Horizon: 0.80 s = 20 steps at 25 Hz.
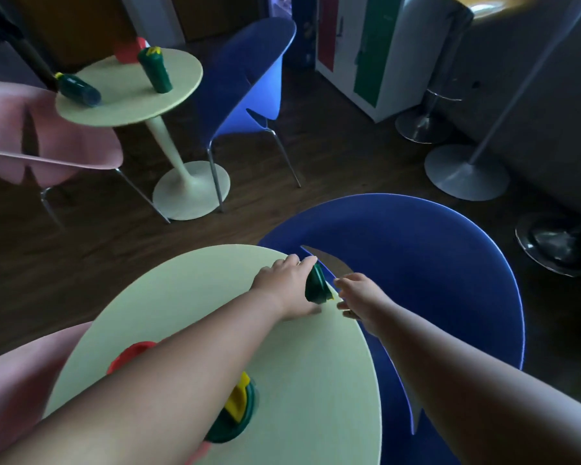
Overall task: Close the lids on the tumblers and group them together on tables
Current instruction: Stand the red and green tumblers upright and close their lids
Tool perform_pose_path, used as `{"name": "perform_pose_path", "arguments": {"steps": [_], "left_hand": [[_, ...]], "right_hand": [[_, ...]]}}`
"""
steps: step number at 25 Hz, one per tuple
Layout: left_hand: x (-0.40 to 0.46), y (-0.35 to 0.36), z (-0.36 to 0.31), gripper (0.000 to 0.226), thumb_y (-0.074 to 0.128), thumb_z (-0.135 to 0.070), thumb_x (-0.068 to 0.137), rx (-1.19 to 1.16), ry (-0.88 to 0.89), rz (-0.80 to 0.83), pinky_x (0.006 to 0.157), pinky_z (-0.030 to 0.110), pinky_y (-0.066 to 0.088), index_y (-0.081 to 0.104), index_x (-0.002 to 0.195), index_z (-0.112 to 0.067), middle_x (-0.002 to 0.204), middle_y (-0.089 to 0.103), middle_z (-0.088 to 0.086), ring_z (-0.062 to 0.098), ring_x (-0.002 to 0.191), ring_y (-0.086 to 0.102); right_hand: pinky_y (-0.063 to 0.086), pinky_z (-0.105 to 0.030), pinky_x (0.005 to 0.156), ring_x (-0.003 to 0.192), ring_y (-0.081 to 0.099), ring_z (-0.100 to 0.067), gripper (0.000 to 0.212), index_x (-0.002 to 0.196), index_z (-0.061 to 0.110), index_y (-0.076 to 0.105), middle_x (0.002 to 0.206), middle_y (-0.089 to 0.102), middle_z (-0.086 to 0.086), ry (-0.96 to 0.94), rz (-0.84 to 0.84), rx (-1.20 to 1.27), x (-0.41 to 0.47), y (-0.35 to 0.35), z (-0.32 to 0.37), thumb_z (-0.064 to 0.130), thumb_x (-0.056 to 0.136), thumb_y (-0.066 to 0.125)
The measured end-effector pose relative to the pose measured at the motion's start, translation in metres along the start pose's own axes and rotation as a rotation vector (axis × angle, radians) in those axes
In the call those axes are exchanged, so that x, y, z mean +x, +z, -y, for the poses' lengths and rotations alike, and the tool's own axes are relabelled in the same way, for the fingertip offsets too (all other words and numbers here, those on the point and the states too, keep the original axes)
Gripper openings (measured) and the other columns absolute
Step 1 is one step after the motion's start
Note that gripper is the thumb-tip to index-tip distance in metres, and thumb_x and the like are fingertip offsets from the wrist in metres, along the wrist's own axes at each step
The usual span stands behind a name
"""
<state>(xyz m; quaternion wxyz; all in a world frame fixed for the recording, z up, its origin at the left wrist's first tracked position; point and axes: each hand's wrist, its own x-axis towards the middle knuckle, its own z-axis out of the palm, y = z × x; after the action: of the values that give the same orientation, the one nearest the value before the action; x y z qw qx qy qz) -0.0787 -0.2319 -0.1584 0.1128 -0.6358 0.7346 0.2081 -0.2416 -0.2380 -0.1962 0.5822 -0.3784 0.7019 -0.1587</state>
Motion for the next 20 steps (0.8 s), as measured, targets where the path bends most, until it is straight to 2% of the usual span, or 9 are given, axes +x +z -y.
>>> {"name": "perform_pose_path", "arguments": {"steps": [3,6,9,13,16,20], "left_hand": [[0.019,0.011,-0.001,0.102,0.066,-0.069,0.070,0.063,-0.013,0.011,0.098,0.042,0.040,0.017,0.152,-0.034,0.141,0.045,-0.001,0.023,0.131,0.045],[0.017,0.009,0.004,0.092,0.071,-0.060,0.067,0.049,0.000,-0.040,0.093,0.040,0.046,0.027,0.143,-0.032,0.134,0.051,-0.004,0.021,0.126,0.050],[-0.003,0.000,0.014,0.095,0.075,-0.054,0.065,-0.091,0.009,-0.038,0.093,0.039,0.050,0.027,0.144,-0.032,0.139,0.049,-0.007,0.019,0.125,0.051],[-0.041,-0.014,0.042,0.094,0.078,-0.048,0.063,-0.282,0.020,-0.057,0.103,0.038,0.045,0.030,0.143,-0.034,0.143,0.046,-0.009,0.016,0.131,0.046],[-0.072,-0.018,0.066,0.097,0.080,-0.049,0.064,-0.331,0.002,-0.073,0.108,0.035,0.040,0.030,0.146,-0.031,0.146,0.045,-0.006,0.015,0.133,0.043],[-0.102,-0.013,0.095,0.100,0.080,-0.049,0.066,-0.348,-0.010,-0.030,0.108,0.035,0.040,0.027,0.149,-0.031,0.151,0.038,-0.005,0.015,0.135,0.041]], "right_hand": [[0.056,-0.035,0.079,0.090,0.068,-0.024,0.021,0.110,0.020,0.058,0.104,0.061,-0.005,0.081,0.090,0.133,0.011,0.009,-0.006,0.035,0.097,0.049],[0.054,-0.032,0.069,0.080,0.066,-0.023,0.019,0.104,0.016,0.059,0.100,0.061,-0.008,0.105,0.115,0.249,0.008,0.011,-0.004,0.030,0.099,0.048],[0.055,-0.031,0.070,0.079,0.065,-0.024,0.017,0.102,0.016,0.061,0.101,0.064,-0.011,0.082,0.151,0.257,-0.006,0.015,0.006,0.027,0.099,0.049],[0.057,-0.034,0.080,0.079,0.064,-0.020,0.022,0.116,0.019,0.057,0.103,0.063,-0.006,-0.026,0.177,0.073,-0.036,0.035,0.031,0.029,0.095,0.057],[0.059,-0.035,0.081,0.077,0.066,-0.020,0.028,0.119,0.030,0.052,0.098,0.065,-0.004,-0.144,0.159,-0.137,-0.059,0.058,0.042,0.030,0.091,0.059],[0.061,-0.037,0.079,0.079,0.070,-0.021,0.036,0.127,0.027,0.052,0.097,0.067,-0.007,-0.206,0.160,-0.278,-0.084,0.088,0.046,0.028,0.092,0.058]]}}
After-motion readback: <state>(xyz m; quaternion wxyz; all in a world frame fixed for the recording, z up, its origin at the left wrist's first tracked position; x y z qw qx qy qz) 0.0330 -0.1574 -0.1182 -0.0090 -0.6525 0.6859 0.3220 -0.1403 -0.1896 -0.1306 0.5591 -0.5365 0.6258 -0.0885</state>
